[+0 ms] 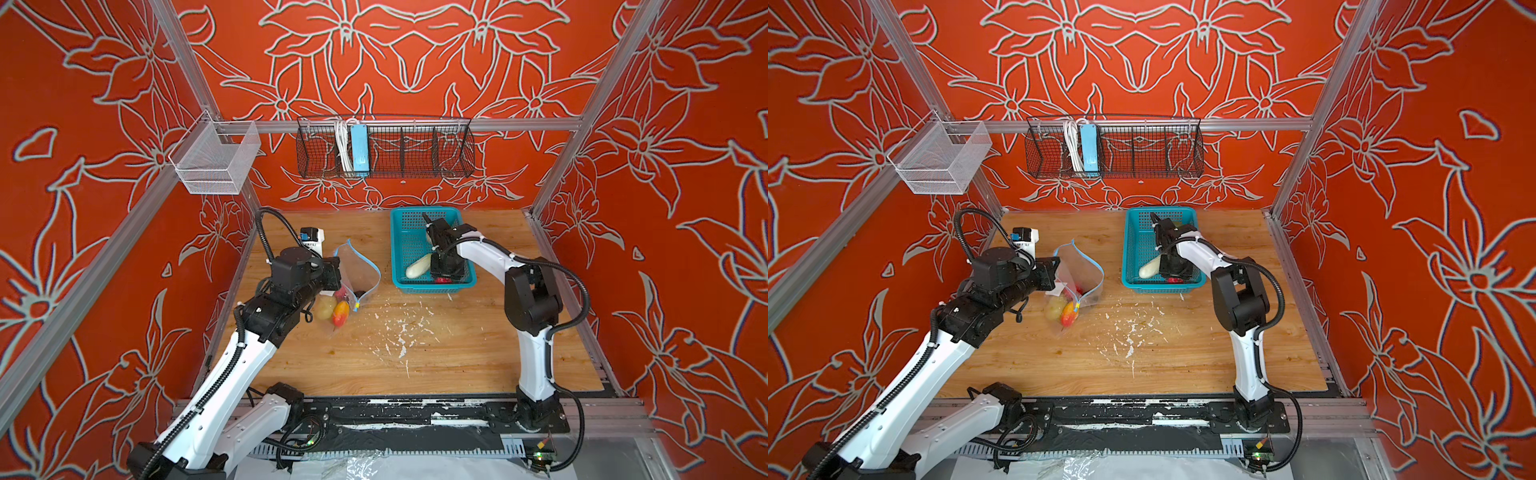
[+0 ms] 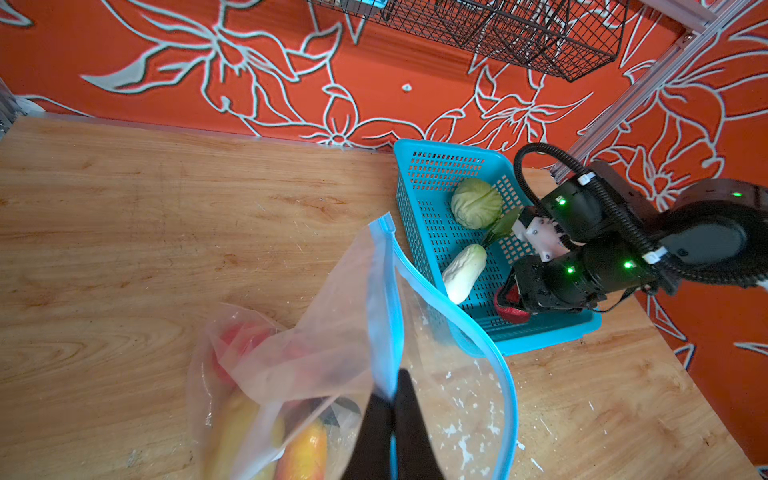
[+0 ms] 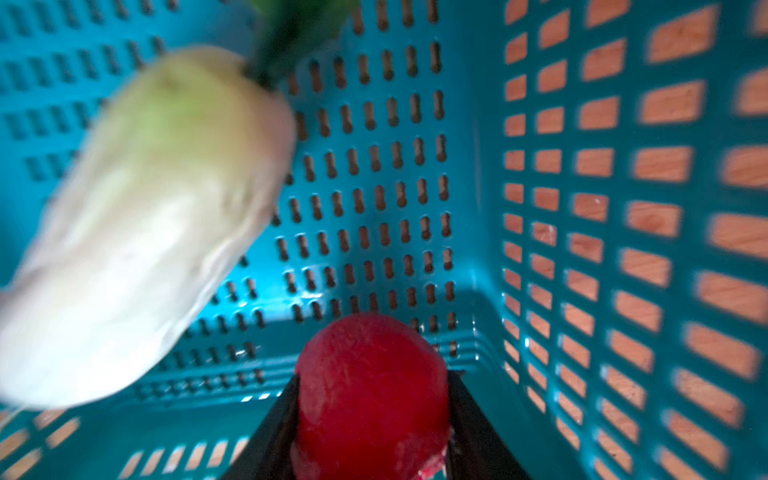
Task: Place the food in the zip-top bag and seal the zipper
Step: 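Lift the red beet and carry it toward the bag with the right gripper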
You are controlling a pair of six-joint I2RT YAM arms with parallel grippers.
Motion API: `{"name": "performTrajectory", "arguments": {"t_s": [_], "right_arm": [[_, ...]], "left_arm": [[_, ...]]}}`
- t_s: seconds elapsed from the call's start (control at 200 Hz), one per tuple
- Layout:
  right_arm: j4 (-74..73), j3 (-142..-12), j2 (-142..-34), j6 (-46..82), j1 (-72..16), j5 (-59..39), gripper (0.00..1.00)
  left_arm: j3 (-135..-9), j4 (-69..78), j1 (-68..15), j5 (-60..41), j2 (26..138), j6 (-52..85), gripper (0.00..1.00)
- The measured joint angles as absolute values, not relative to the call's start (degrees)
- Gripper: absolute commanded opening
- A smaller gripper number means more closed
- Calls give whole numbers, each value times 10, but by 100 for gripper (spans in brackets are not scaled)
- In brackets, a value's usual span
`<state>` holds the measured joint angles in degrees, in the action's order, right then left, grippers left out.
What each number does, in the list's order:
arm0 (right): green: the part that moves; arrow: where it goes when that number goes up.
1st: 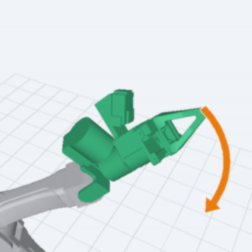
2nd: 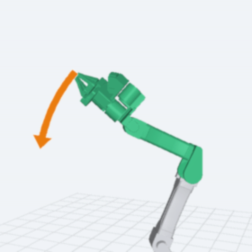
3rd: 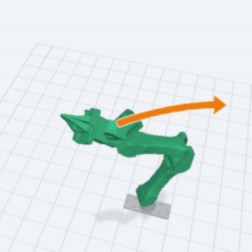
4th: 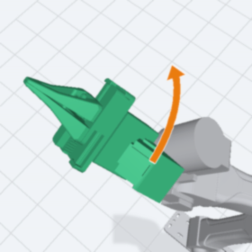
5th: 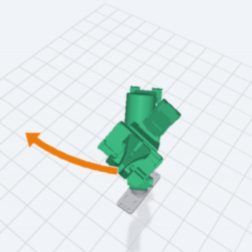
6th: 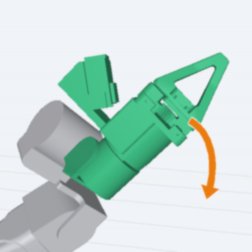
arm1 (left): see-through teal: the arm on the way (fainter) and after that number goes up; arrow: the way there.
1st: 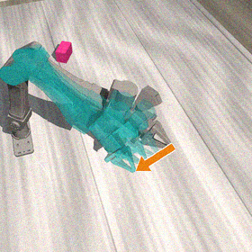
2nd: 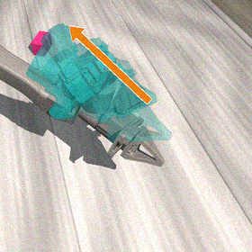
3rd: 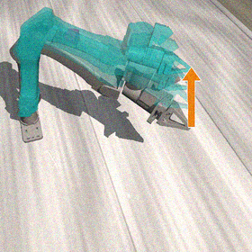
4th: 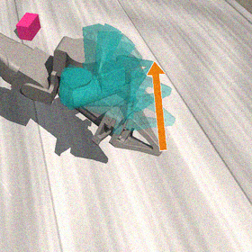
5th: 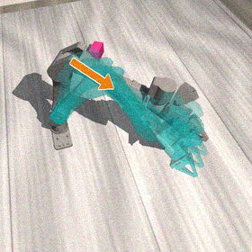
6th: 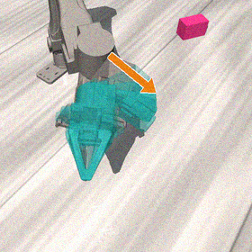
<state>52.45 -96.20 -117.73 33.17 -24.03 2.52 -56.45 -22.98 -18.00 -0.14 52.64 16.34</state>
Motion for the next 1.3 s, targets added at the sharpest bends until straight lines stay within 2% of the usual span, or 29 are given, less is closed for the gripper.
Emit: {"name": "performTrajectory", "arguments": {"t_s": [0.681, 1.301], "right_arm": [[463, -908, -1062, 334, -240, -47, 39], [460, -941, -1008, 352, -242, -96, 37]], "left_arm": [[-564, -230, -180, -34, 530, 164, 0], [-550, -213, -180, -42, 540, 176, 0]]}}
